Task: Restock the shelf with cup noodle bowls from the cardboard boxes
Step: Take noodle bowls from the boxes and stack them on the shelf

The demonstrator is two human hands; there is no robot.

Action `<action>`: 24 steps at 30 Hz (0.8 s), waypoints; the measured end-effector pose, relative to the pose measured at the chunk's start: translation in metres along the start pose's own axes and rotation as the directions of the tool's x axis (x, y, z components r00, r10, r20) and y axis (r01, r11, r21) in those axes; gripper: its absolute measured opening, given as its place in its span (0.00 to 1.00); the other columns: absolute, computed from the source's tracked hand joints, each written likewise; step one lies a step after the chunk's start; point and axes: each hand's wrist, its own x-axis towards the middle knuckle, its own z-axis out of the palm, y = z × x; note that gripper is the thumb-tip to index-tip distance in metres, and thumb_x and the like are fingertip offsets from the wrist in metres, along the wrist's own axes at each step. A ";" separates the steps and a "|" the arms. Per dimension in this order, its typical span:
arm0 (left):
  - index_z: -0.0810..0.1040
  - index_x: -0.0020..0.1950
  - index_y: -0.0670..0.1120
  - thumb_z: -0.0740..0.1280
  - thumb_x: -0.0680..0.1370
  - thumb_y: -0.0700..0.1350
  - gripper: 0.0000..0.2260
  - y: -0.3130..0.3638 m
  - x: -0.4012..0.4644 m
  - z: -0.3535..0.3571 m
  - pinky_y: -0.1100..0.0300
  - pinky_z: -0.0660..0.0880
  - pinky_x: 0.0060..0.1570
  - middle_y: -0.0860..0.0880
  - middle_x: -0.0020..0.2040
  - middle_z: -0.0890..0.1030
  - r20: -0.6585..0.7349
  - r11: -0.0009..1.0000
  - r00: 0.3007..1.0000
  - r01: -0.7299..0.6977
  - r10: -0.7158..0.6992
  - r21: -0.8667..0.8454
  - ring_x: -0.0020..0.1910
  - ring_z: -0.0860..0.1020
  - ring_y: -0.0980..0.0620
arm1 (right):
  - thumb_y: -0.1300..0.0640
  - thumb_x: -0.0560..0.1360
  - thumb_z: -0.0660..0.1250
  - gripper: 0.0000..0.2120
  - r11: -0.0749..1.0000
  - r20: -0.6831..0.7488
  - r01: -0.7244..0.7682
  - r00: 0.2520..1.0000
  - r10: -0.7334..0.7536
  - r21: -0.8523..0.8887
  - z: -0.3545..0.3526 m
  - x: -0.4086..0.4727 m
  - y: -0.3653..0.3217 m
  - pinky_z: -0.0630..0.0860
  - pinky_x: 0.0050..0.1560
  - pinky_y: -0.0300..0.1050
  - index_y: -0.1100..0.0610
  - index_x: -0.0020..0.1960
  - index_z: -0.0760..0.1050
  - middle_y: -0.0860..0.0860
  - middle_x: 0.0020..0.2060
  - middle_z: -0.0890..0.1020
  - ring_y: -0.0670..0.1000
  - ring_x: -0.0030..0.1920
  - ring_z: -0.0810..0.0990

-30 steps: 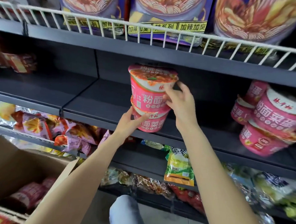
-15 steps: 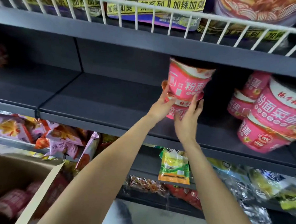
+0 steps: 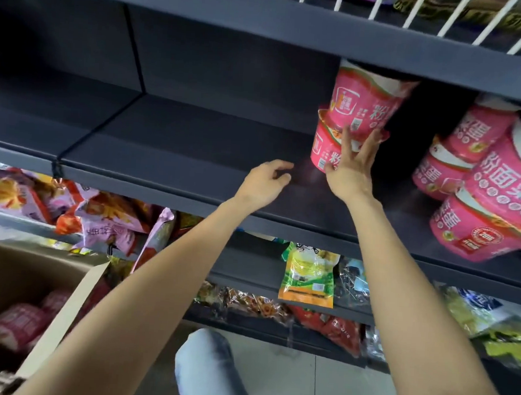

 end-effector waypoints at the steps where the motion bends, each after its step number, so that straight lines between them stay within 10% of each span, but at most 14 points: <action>1: 0.74 0.68 0.49 0.61 0.81 0.44 0.15 -0.004 -0.010 -0.010 0.61 0.69 0.63 0.49 0.66 0.76 -0.004 0.994 0.999 -0.049 0.050 0.094 0.65 0.73 0.51 | 0.56 0.78 0.62 0.34 0.999 -0.047 -0.003 0.999 0.000 -0.052 0.001 -0.010 -0.006 0.53 0.73 0.65 0.49 0.78 0.49 0.62 0.76 0.40 0.65 0.76 0.39; 5: 0.75 0.66 0.51 0.62 0.81 0.47 0.14 -0.028 -0.068 -0.059 0.56 0.71 0.59 0.51 0.62 0.80 -0.043 0.833 0.968 -0.189 0.246 0.521 0.62 0.75 0.50 | 0.57 0.77 0.62 0.18 0.967 -0.199 0.252 0.947 -0.252 -0.025 0.019 -0.071 -0.055 0.66 0.66 0.56 0.56 0.67 0.72 0.57 0.70 0.68 0.61 0.68 0.66; 8: 0.80 0.60 0.51 0.61 0.79 0.49 0.13 -0.062 -0.131 -0.100 0.56 0.76 0.48 0.53 0.48 0.84 -0.149 0.759 0.938 -0.153 0.314 0.633 0.49 0.81 0.49 | 0.58 0.78 0.60 0.12 0.873 -0.034 0.477 0.879 -0.476 0.100 0.049 -0.119 -0.106 0.74 0.53 0.50 0.53 0.60 0.77 0.51 0.56 0.81 0.55 0.56 0.78; 13: 0.82 0.55 0.55 0.59 0.74 0.54 0.16 -0.151 -0.262 -0.177 0.57 0.77 0.40 0.54 0.39 0.84 -0.391 0.785 0.920 0.262 -0.028 0.561 0.42 0.82 0.48 | 0.55 0.79 0.60 0.11 0.725 0.357 0.610 0.631 -0.689 0.320 0.122 -0.184 -0.204 0.75 0.43 0.47 0.48 0.58 0.78 0.50 0.46 0.84 0.54 0.46 0.81; 21: 0.76 0.66 0.48 0.70 0.75 0.50 0.20 -0.325 -0.417 -0.258 0.52 0.71 0.60 0.44 0.61 0.79 -0.708 0.538 0.439 0.837 -0.553 0.099 0.61 0.76 0.44 | 0.57 0.77 0.61 0.17 0.429 0.564 0.798 0.138 -0.814 0.423 0.281 -0.261 -0.365 0.75 0.56 0.52 0.51 0.65 0.73 0.52 0.57 0.80 0.55 0.58 0.77; 24: 0.68 0.73 0.46 0.69 0.75 0.55 0.29 -0.378 -0.421 -0.262 0.50 0.64 0.69 0.41 0.70 0.71 -0.699 0.509 0.398 0.859 -0.594 0.055 0.69 0.68 0.43 | 0.52 0.77 0.63 0.20 0.414 0.694 0.834 0.053 -0.718 0.365 0.360 -0.275 -0.405 0.72 0.58 0.52 0.49 0.69 0.68 0.53 0.62 0.73 0.56 0.63 0.72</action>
